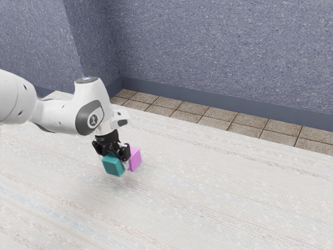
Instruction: Pick up the blue block with one arm, and put the blue block on the pink block with one arm
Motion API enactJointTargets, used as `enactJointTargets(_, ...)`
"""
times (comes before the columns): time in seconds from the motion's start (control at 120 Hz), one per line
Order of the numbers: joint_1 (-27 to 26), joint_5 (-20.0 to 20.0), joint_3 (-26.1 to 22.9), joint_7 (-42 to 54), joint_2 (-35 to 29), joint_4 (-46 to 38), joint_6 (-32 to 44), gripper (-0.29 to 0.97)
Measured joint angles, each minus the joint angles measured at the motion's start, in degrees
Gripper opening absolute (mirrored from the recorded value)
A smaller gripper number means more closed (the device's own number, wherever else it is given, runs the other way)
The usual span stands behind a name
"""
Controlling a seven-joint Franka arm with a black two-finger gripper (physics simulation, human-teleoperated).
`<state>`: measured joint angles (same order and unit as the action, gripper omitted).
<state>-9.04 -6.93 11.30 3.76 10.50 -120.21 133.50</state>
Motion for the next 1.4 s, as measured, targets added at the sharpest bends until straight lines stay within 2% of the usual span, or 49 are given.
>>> enactJointTargets(0.117, 0.3, 2.0, 0.7, 0.2, 1.7, 8.3, -6.3, 0.36)
enactJointTargets(0.258, 1.4, 3.0, 1.0, 1.0, 8.3, 18.4, -12.8, 0.34)
enactJointTargets(0.392, 3.1, 3.1, 0.9, 2.0, 11.6, 21.9, -16.1, 0.3)
enactJointTargets(0.667, 3.3, 3.0, 0.3, 4.0, 17.2, 28.4, -18.5, 0.26)
enactJointTargets(0.917, 3.3, -1.1, -0.1, 5.3, 18.9, 28.9, -18.7, 0.26)
enactJointTargets(1.025, 3.4, -2.8, 0.0, 5.8, 19.1, 28.9, -18.8, 0.42)
enactJointTargets(1.117, 3.4, -3.8, 0.0, 6.4, 19.2, 28.9, -18.9, 0.51)
enactJointTargets(1.4, 3.4, -4.6, 0.1, 7.5, 17.8, 28.4, -19.1, 0.64)
